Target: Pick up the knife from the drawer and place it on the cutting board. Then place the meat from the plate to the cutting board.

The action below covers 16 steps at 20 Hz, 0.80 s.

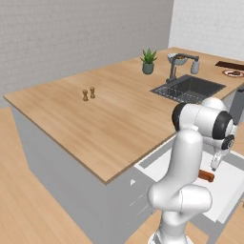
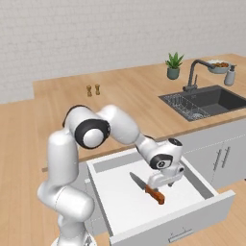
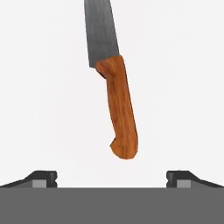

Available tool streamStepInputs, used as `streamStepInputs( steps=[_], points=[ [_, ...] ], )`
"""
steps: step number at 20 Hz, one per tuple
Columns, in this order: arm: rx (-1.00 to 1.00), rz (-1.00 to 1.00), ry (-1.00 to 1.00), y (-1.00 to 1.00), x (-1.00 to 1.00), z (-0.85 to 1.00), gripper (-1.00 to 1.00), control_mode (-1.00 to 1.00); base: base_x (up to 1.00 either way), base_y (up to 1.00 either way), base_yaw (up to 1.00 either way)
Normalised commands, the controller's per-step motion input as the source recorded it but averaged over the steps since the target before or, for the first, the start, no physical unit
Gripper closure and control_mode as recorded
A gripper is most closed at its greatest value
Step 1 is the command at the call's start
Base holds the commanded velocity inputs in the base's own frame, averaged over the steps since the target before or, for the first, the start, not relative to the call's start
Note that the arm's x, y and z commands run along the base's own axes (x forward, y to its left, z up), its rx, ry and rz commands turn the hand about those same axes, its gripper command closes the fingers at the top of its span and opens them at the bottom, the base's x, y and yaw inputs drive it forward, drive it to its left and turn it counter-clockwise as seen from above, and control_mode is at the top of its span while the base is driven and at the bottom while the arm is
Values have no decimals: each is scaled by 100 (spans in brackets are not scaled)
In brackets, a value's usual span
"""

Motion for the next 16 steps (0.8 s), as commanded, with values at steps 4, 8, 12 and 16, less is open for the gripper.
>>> streamStepInputs(
  steps=[4,8,12,16],
  points=[
    [-3,7,4,38,0,0,-100,-100,0,0,0],
    [0,5,2,22,29,-25,-100,-100,0,0,0],
    [0,7,0,-6,62,-51,-100,-100,0,0,0],
    [0,5,-1,-16,28,-45,-100,-100,0,0,0]
  ],
)
